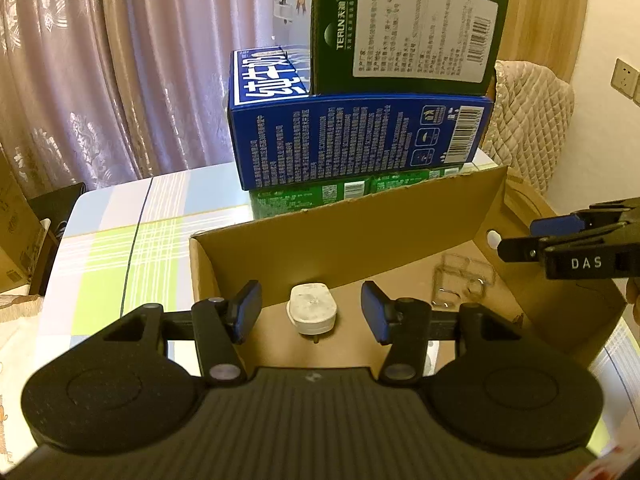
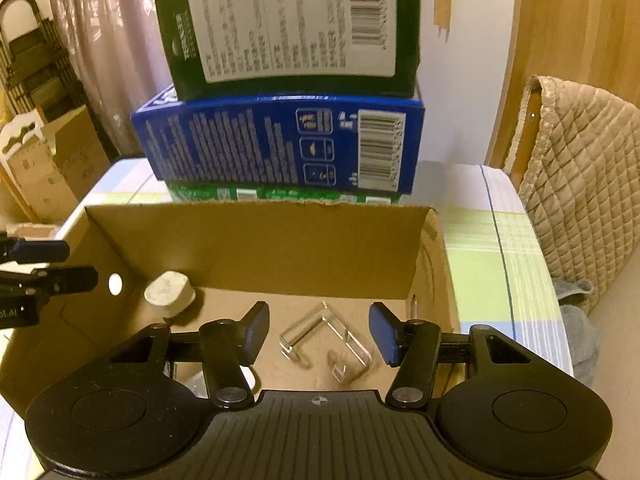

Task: Organize rigid objects
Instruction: 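Withdraw both tools from the box toward the remaining items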

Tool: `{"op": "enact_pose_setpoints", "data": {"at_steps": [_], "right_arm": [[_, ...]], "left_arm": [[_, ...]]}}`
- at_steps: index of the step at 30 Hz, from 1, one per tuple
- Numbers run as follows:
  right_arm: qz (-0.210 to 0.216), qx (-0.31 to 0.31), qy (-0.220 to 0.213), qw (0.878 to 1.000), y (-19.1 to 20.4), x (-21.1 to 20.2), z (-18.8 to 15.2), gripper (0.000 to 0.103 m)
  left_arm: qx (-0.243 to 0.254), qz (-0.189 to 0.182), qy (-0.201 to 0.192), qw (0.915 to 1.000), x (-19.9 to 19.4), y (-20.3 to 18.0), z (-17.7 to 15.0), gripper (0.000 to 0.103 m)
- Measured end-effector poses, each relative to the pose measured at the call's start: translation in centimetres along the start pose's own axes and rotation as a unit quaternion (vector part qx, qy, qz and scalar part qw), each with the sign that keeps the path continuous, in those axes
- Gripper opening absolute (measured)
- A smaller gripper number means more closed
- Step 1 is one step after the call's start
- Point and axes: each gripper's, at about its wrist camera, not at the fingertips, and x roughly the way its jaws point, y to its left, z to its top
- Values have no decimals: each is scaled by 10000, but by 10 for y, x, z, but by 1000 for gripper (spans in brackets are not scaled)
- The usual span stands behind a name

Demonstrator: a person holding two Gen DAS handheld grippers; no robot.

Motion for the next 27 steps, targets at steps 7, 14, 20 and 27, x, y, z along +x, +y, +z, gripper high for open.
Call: {"op": "enact_pose_setpoints", "data": {"at_steps": [7,14,20,27], "right_arm": [[61,92,-220,9997,2,-41,0,53],[151,-15,-545,9984,18,-113,-15,53],[265,-162,-840,9960,36,-174,-46,53],[403,-256,-976,9941,47,-224,-107,58]], "left_arm": [[-36,-83,-175,9998,-33,-8,-4,49],[-122,-123,-445,9989,-97,-18,-16,49],[-163,-102,-649,9977,-155,-30,-45,49],[-278,-42,-712,9971,-207,-42,-103,52]]}}
